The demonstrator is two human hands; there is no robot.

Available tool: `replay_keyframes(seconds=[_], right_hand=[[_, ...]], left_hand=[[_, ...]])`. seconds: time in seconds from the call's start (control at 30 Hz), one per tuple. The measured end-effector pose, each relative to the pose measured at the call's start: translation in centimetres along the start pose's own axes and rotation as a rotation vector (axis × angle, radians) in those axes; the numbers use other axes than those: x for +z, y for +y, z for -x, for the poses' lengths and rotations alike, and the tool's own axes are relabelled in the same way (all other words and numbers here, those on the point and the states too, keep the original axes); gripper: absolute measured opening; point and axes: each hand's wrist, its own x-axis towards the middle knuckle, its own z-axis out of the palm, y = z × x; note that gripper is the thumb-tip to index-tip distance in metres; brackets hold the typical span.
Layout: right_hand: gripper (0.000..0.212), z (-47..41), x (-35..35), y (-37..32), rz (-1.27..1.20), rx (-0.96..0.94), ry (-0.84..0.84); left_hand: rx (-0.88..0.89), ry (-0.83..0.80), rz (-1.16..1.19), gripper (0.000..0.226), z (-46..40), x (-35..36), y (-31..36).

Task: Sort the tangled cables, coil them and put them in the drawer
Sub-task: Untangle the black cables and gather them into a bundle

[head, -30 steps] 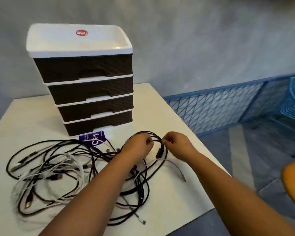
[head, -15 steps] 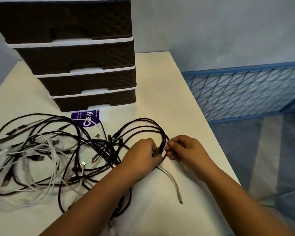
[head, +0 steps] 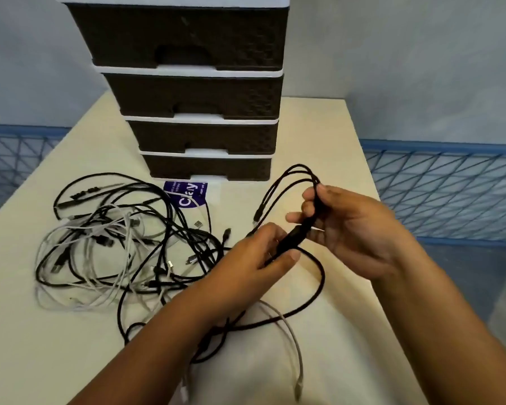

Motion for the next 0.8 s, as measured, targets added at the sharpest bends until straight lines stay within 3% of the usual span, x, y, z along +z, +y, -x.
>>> replay_keyframes(seconds=[0.33, 0.4, 0.5, 0.6, 0.7, 0.8], right_hand=[[0.029, -0.6, 0.3, -8.9, -0.118, -0.317, -0.023], [0.030, -0.5, 0.1, -8.5, 0.037, -0.345, 0.036], [0.031, 0.2, 0.8, -6.1, 0.469, -0.305, 0.053], [0.034, 0.9, 2.4, -3.1, 0.847, -0.213, -0.115], [0.021, 1.3, 4.1, -1.0, 0.849, -0.304, -0.245], [0.013, 1.5, 4.9, -0.9, 0.827, -0.439, -0.128]], left_hand=[[-0.062, 0.087, -0.260, 0.034, 1.9, -4.3, -3.4], [-0.039, 0.138, -0.237, 0.031, 2.0, -4.9, -2.7], [0.021, 0.217, -0.119, 0.025, 1.7, -5.9, -0.3], [0.108, 0.232, -0.084, 0.011, 0.8, -6.5, 2.5], [0.195, 0.238, 0.215, 0.020, 0.2, -6.6, 4.7], [0.262, 0.279, 0.324, 0.023, 0.3, -7.4, 5.1]])
